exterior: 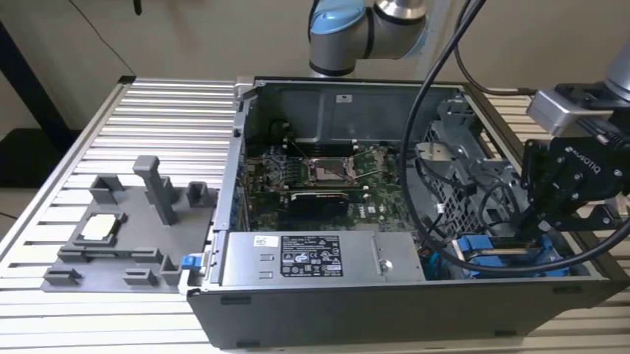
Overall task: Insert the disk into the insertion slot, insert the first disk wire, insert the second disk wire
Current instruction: 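Insert the first disk wire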
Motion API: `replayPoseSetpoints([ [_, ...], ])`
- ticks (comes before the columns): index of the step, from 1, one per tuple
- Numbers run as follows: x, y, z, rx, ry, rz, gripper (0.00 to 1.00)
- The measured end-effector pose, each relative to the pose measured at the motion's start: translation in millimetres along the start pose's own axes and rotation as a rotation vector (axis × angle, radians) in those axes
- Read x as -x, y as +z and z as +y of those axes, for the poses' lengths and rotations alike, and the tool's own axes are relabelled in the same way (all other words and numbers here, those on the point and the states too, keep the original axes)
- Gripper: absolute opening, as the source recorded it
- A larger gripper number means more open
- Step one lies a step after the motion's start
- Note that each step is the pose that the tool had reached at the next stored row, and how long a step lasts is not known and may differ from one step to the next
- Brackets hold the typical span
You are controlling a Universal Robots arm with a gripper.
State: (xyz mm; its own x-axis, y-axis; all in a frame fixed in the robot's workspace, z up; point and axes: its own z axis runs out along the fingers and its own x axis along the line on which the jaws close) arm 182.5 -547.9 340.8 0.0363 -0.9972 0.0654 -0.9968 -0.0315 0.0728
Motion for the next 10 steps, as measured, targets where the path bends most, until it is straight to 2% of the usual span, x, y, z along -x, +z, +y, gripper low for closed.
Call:
replayPoseSetpoints([
  [10, -1.2, 6.9, -1.1, 0.0031, 0.035, -0.0024, 0.19],
])
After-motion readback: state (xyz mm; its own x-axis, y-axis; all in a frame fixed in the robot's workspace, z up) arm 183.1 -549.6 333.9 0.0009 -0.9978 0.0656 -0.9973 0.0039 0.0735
